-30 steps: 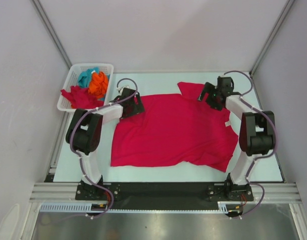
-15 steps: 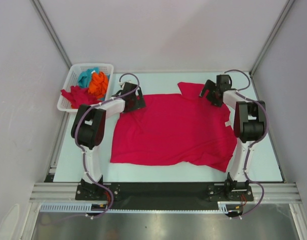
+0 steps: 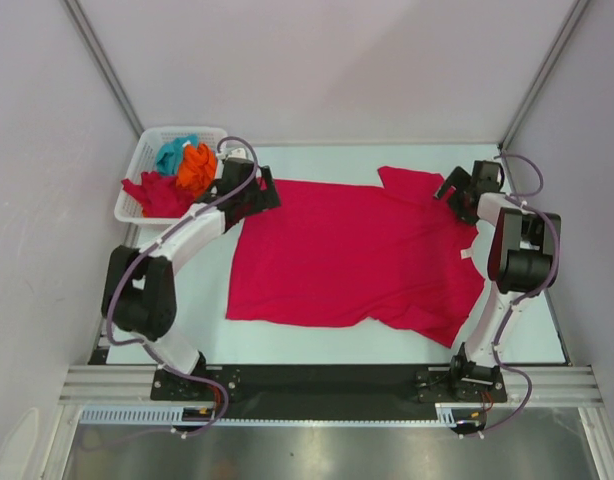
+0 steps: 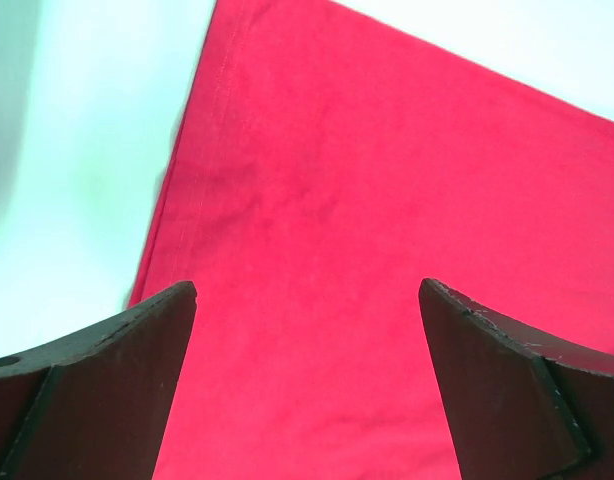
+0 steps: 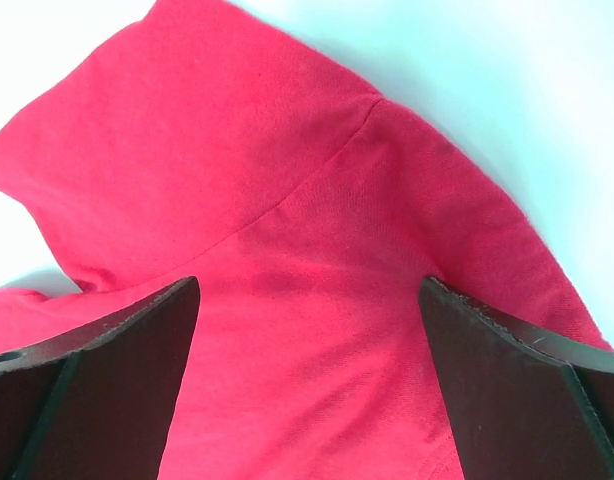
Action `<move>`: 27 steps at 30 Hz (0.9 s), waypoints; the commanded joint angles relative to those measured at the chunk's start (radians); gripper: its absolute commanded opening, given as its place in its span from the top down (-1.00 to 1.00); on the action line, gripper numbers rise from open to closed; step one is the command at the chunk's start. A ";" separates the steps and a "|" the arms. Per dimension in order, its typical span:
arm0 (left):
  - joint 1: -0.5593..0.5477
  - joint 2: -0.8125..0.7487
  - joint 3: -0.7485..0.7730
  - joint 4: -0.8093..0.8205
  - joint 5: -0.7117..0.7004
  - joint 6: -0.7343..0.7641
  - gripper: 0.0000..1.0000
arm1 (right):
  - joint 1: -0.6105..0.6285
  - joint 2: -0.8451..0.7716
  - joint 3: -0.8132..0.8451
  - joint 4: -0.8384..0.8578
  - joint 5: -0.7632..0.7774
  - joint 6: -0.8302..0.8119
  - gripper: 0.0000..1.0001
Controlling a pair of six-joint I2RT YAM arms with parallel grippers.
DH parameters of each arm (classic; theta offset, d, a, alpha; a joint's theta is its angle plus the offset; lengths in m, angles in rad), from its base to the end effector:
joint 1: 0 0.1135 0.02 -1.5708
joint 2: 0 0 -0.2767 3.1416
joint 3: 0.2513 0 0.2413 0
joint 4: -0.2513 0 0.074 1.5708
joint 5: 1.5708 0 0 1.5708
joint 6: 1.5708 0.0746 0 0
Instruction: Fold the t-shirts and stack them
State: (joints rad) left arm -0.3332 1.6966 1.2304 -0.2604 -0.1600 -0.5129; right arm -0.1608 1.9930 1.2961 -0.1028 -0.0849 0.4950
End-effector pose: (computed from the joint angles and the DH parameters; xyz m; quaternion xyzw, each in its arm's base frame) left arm 0.3827 -0.1199 0.2385 -0.1142 0.9027 -0.1012 0.4023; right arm 0.4496 -0.0665 0.1555 0.2830 0.8816 0.1013 0.3640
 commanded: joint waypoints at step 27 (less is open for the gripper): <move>0.079 0.350 0.348 -0.066 0.045 0.113 -0.86 | 0.118 0.260 0.557 -0.264 0.082 -0.262 -0.82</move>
State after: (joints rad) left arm -0.2546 2.0281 1.5490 -0.3103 -0.1429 -0.4335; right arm -0.0669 2.2833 1.8751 -0.3580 -0.0425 0.2596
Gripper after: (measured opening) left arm 0.930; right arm 0.914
